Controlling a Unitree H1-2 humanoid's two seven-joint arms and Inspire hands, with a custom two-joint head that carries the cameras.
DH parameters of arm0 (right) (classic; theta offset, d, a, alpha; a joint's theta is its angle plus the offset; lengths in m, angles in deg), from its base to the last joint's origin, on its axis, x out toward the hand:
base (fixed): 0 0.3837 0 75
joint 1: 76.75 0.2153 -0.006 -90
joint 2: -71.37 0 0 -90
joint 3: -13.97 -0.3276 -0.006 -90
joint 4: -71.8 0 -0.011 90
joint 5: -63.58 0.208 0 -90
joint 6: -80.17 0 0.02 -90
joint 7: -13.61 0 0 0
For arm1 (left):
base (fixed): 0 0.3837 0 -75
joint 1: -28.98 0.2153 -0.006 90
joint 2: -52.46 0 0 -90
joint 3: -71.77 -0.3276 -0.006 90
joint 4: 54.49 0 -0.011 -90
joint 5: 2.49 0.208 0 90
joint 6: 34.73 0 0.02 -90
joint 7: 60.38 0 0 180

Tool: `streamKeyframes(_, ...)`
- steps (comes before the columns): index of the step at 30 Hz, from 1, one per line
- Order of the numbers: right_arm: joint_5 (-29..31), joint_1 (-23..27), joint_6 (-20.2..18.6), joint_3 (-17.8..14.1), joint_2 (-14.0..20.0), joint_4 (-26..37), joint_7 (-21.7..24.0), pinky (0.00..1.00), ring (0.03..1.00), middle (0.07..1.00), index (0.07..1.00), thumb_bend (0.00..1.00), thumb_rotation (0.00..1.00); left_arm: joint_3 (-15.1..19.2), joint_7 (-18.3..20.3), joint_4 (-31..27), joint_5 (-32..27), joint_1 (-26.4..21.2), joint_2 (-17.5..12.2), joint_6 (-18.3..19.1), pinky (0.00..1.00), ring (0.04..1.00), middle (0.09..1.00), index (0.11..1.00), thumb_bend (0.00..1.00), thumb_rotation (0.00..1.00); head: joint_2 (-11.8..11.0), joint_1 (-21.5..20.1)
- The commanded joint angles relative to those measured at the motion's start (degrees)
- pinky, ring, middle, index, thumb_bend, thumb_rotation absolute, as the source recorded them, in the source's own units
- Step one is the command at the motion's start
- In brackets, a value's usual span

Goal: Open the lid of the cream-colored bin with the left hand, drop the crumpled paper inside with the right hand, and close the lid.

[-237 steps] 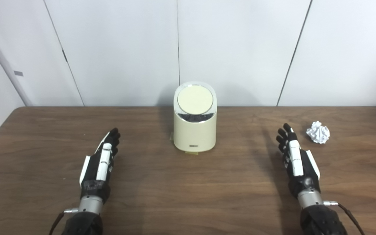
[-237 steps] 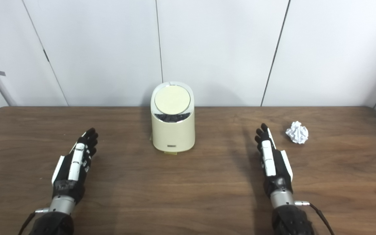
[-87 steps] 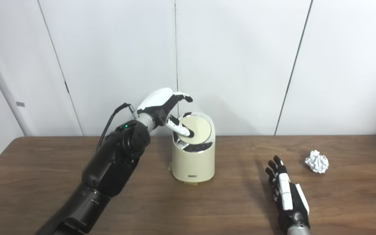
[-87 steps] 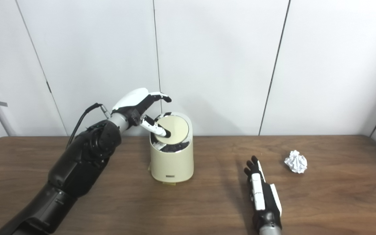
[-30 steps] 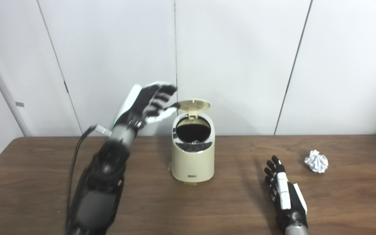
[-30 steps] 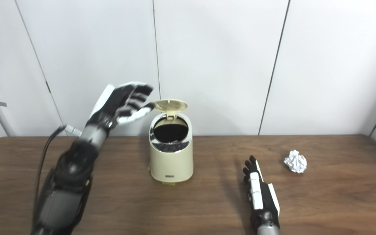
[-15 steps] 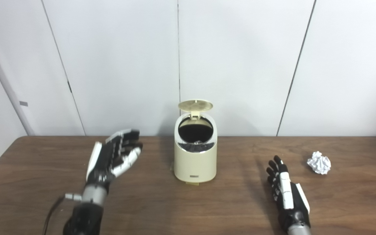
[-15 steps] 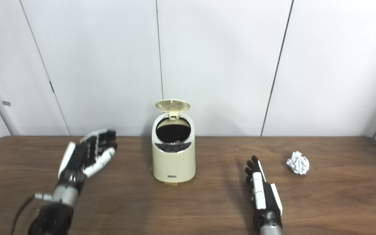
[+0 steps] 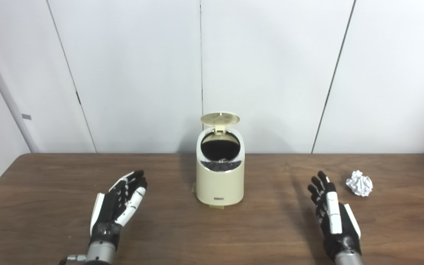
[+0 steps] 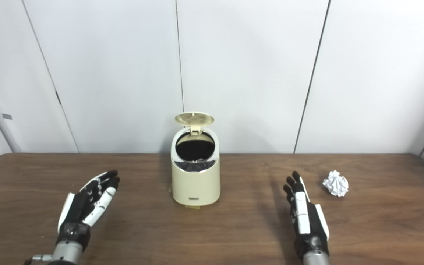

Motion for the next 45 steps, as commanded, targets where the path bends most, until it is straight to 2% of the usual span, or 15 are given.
streamKeyframes(1, -1.18, 2.91, 0.41, -0.44, 2.51, 2.25, 0.39, 1.00, 0.952, 0.966, 0.986, 0.64, 0.96, 0.23, -0.97, -0.80, -1.11, -0.53, 0.21, -3.34, 0.80, 0.804, 0.798, 0.829, 0.41, 0.49, 0.21, -0.31)
streamKeyframes(6, -5.99, 4.23, 0.41, -1.05, 8.14, 2.21, -0.24, 0.96, 0.942, 0.964, 0.988, 0.59, 0.70, 0.18, -0.97, -0.45, -2.27, 0.85, 0.36, -4.10, 0.79, 0.801, 0.810, 0.842, 0.40, 0.45, 0.79, -1.16)
streamKeyframes(8, -10.00, 4.94, -2.28, -1.29, 9.79, 4.69, -2.06, 0.87, 0.910, 0.936, 0.943, 0.63, 0.57, 0.55, -1.03, -0.18, -3.05, 1.21, 0.48, -4.44, 0.80, 0.796, 0.805, 0.837, 0.42, 0.42, 1.21, -2.30)
streamKeyframes(12, -10.95, 6.09, -5.69, -2.94, 12.38, 7.20, -2.10, 0.85, 0.911, 0.929, 0.926, 0.67, 0.48, 1.04, -1.03, 0.17, -4.14, 1.60, 0.38, -4.81, 0.84, 0.801, 0.800, 0.834, 0.43, 0.41, 1.32, -2.66)
streamKeyframes(14, -14.93, 6.19, -5.34, -2.96, 15.21, 7.44, -2.59, 0.83, 0.887, 0.913, 0.917, 0.68, 0.42, 0.94, -0.93, 0.61, -4.13, 1.65, -0.13, -5.36, 0.83, 0.801, 0.803, 0.837, 0.43, 0.41, 1.80, -4.12)
streamKeyframes(16, -18.86, 6.12, -5.45, -2.62, 17.57, 7.51, -2.84, 0.77, 0.845, 0.884, 0.905, 0.69, 0.40, 0.96, -1.00, 0.79, -4.12, 1.71, -0.35, -5.45, 0.81, 0.803, 0.807, 0.840, 0.43, 0.43, 2.11, -5.21)
streamKeyframes(18, -21.43, 6.03, -5.97, -2.45, 19.53, 7.52, -2.55, 0.77, 0.849, 0.882, 0.902, 0.70, 0.40, 1.11, -0.97, 0.84, -4.29, 1.73, -0.53, -5.31, 0.80, 0.798, 0.804, 0.838, 0.45, 0.43, 2.33, -6.55)
streamKeyframes(22, -25.69, 6.57, -7.70, -2.50, 22.30, 7.79, -2.70, 0.69, 0.831, 0.877, 0.893, 0.76, 0.40, 1.70, -0.63, 0.92, -5.12, 1.42, -1.21, -4.39, 0.85, 0.803, 0.803, 0.836, 0.47, 0.43, 3.01, -10.92)
streamKeyframes(27, -30.61, 7.95, -10.83, -1.30, 24.42, 9.38, -1.30, 0.77, 0.858, 0.876, 0.899, 0.73, 0.22, 2.51, -0.43, 1.40, -6.62, 1.11, -2.05, -4.52, 0.83, 0.804, 0.813, 0.838, 0.44, 0.34, 3.70, -15.46)
streamKeyframes(29, -31.47, 8.80, -10.91, -1.18, 24.94, 8.60, -1.07, 0.80, 0.863, 0.854, 0.901, 0.74, 0.18, 2.51, -0.62, 1.28, -6.06, 1.19, -2.72, -4.03, 0.83, 0.796, 0.808, 0.832, 0.45, 0.36, 3.86, -17.35)
streamKeyframes(32, -32.40, 9.89, -12.23, -1.10, 25.66, 8.14, 0.14, 0.80, 0.843, 0.827, 0.892, 0.77, 0.19, 3.19, -0.29, 0.37, -7.47, 1.31, -3.13, -2.14, 0.86, 0.817, 0.818, 0.838, 0.46, 0.38, 4.09, -20.33)
streamKeyframes(34, -32.84, 10.68, -13.39, -0.70, 26.15, 7.86, 1.28, 0.78, 0.846, 0.859, 0.892, 0.77, 0.18, 3.68, 0.35, 0.25, -8.90, 1.25, -3.58, -2.39, 0.88, 0.836, 0.824, 0.844, 0.44, 0.37, 4.15, -22.39)
streamKeyframes(36, -33.41, 11.46, -14.61, -0.10, 26.50, 7.49, 2.25, 0.76, 0.842, 0.868, 0.889, 0.77, 0.15, 3.75, 0.31, -0.14, -9.13, 1.09, -4.05, -1.97, 0.85, 0.820, 0.817, 0.843, 0.41, 0.30, 4.10, -23.98)
streamKeyframes(40, -35.27, 14.07, -18.55, 1.69, 26.23, 5.62, 3.68, 0.81, 0.860, 0.858, 0.878, 0.78, 0.15, 3.94, -0.55, -0.85, -8.53, 0.23, -4.70, 0.59, 0.77, 0.779, 0.784, 0.807, 0.44, 0.33, 4.17, -27.00)
streamKeyframes(45, -37.71, 17.35, -19.85, 4.83, 27.21, 1.86, 5.41, 0.80, 0.858, 0.863, 0.875, 0.84, 0.14, 3.62, -0.22, -1.31, -8.69, -0.29, -5.02, 1.15, 0.73, 0.757, 0.768, 0.780, 0.43, 0.29, 4.49, -27.56)
